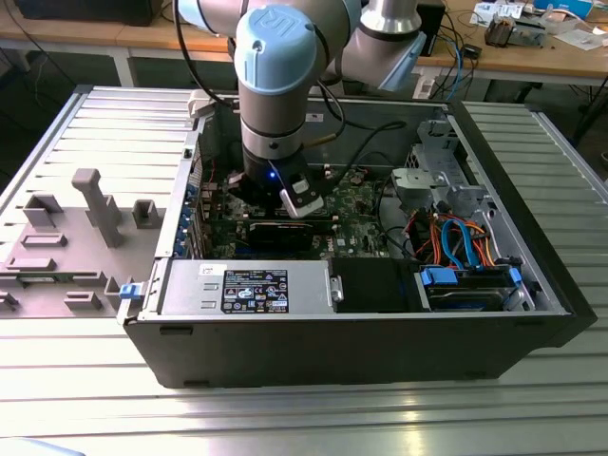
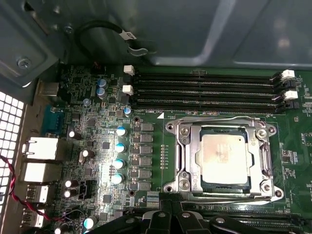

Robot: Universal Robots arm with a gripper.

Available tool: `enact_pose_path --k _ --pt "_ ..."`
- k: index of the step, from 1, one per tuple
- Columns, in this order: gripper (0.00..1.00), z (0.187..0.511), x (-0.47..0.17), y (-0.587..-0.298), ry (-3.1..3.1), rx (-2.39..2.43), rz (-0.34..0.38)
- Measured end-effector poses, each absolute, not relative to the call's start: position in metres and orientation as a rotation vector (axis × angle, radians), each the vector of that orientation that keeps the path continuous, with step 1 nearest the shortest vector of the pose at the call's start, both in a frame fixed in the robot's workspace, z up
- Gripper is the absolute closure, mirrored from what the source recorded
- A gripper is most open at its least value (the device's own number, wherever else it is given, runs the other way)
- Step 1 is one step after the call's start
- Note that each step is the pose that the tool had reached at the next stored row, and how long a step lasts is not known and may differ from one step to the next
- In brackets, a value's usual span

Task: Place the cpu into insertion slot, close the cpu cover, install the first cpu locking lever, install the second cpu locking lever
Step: 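Install the second cpu locking lever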

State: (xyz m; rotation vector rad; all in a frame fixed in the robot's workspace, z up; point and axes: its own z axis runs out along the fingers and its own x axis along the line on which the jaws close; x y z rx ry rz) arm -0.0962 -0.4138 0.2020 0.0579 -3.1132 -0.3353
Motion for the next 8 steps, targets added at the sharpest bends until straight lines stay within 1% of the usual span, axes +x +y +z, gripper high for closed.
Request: enact_pose_path --k 8 --pt "0.89 0.1999 -0.0972 -0.4108 -3.113 0.058 -0.335"
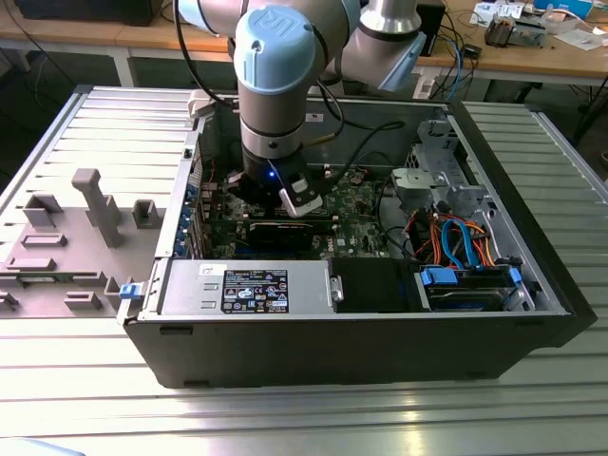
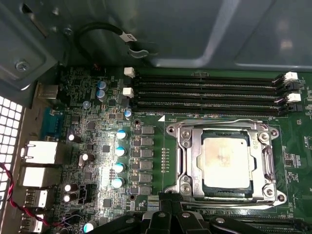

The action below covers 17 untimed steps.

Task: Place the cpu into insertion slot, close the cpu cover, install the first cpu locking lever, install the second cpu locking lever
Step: 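Install the second cpu locking lever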

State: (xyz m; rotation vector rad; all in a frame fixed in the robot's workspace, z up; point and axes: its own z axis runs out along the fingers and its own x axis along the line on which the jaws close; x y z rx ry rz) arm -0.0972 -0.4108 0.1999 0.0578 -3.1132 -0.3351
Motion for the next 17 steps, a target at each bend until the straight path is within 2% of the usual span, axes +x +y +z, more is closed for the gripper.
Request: enact_pose_path --k 9,17 --pt "0.89 0.197 -0.098 -0.408 -3.113 0.058 -0.334" --pt "0.89 0.215 -0.099 -0.408 -3.113 0.058 -0.332"
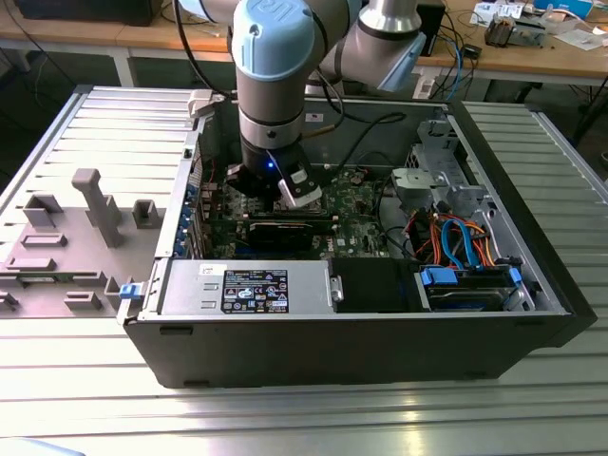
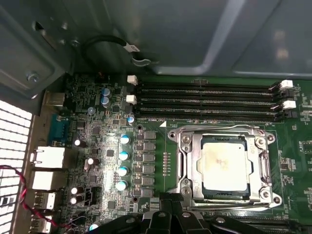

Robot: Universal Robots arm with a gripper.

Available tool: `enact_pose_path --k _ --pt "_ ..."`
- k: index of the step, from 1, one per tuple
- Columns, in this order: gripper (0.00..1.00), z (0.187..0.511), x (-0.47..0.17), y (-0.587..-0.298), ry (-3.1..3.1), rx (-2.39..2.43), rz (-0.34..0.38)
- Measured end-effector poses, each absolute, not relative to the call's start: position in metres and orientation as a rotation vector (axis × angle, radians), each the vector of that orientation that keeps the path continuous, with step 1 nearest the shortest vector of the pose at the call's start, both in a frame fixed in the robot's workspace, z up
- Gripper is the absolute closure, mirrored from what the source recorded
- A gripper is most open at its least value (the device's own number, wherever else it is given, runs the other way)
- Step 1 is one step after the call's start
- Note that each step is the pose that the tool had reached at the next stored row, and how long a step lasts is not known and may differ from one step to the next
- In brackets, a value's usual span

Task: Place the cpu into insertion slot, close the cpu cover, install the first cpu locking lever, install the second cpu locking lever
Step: 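Install the second cpu locking lever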

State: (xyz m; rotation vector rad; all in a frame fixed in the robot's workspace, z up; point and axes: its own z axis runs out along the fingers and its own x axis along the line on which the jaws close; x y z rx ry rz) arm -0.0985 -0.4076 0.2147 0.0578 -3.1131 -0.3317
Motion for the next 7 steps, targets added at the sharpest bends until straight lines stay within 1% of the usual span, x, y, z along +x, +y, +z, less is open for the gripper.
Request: enact_pose_path --k 7 --pt "0.89 0.2191 -0.0981 -0.4076 -3.112 0.058 -0.332"
